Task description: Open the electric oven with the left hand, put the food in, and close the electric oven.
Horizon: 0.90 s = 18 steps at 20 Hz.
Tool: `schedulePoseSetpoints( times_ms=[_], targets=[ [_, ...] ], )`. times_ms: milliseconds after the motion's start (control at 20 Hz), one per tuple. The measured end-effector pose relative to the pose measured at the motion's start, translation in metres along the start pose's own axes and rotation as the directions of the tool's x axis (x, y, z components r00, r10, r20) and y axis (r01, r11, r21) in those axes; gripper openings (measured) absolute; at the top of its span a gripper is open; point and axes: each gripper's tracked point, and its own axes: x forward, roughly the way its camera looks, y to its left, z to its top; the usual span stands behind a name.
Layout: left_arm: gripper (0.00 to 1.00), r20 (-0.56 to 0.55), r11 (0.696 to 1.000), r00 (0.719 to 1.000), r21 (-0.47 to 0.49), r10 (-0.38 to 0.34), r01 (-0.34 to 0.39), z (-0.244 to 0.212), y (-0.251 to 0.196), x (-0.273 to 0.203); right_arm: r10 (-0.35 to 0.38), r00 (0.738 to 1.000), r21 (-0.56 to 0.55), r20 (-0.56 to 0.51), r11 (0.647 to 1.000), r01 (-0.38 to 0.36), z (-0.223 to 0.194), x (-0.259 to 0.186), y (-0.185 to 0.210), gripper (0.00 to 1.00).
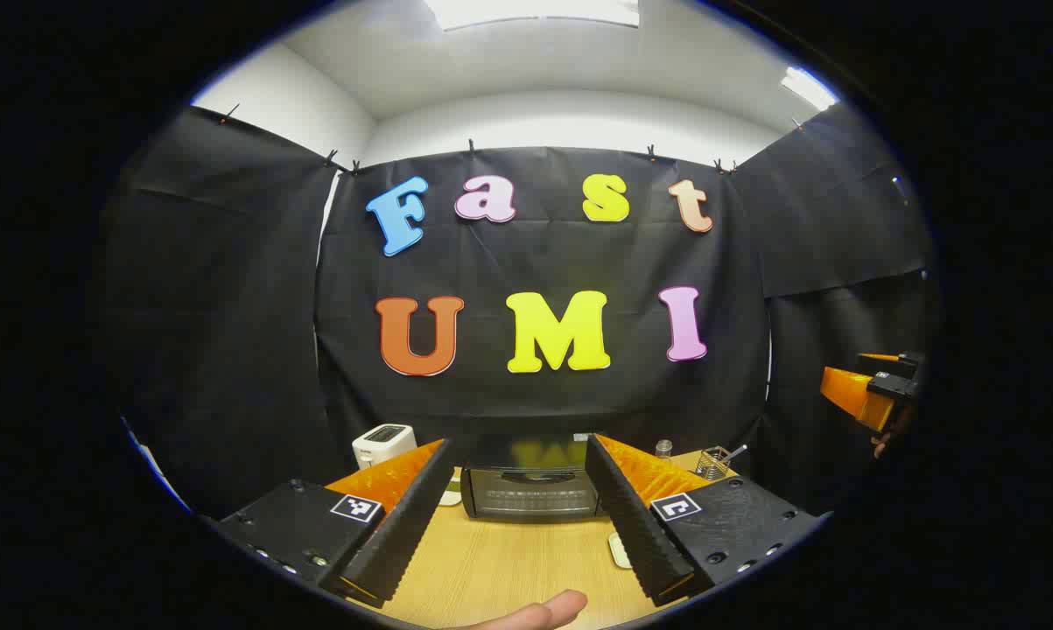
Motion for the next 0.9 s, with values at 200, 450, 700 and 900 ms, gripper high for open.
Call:
schedulePoseSetpoints(
  times_ms=[200,450,700,900],
  targets=[
    [0.96,-0.001,1.0,1.0,-0.004,-0.011,0.011,-0.002,-0.003,0.008,0.022,1.0,0.021,-0.007,1.0,-0.022,-0.002,0.008,-0.003,1.0],
    [0.96,-0.023,1.0,1.0,-0.025,-0.011,0.01,-0.014,0.004,0.03,0.042,0.998,0.034,-0.04,0.999,-0.041,-0.01,0.027,-0.005,1.0],
    [0.96,-0.054,0.999,0.998,-0.048,-0.015,0.012,-0.029,0.011,0.07,0.026,0.998,0.038,-0.054,0.999,-0.024,-0.02,0.052,-0.015,1.0],
    [0.96,-0.085,0.999,0.996,-0.044,-0.011,0.008,-0.047,0.013,0.107,0.034,0.997,0.049,-0.067,0.998,-0.031,-0.026,0.074,-0.016,1.0]
  ],
)
